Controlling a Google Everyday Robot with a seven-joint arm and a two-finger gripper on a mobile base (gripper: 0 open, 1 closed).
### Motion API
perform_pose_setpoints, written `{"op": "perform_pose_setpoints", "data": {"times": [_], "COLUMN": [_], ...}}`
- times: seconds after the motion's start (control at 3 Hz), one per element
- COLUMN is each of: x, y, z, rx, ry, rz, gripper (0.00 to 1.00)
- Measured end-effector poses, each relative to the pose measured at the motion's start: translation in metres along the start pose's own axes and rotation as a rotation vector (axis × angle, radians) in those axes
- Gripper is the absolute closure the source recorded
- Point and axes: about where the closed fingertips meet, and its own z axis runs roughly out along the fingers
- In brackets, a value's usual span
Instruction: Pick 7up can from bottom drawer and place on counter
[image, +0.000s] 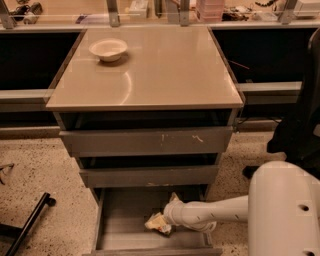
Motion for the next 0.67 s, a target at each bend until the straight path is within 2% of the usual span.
{"op": "perform_pose_setpoints", "data": {"times": [0.33, 0.67], "x": [0.0087, 0.0092], "y": [-0.0119, -0.0118], "z": [0.0229, 0.0232], "rx": [0.019, 0.019], "ry": [-0.035, -0.033], "rz": [0.039, 0.04], "gripper": [0.0, 0.0]}}
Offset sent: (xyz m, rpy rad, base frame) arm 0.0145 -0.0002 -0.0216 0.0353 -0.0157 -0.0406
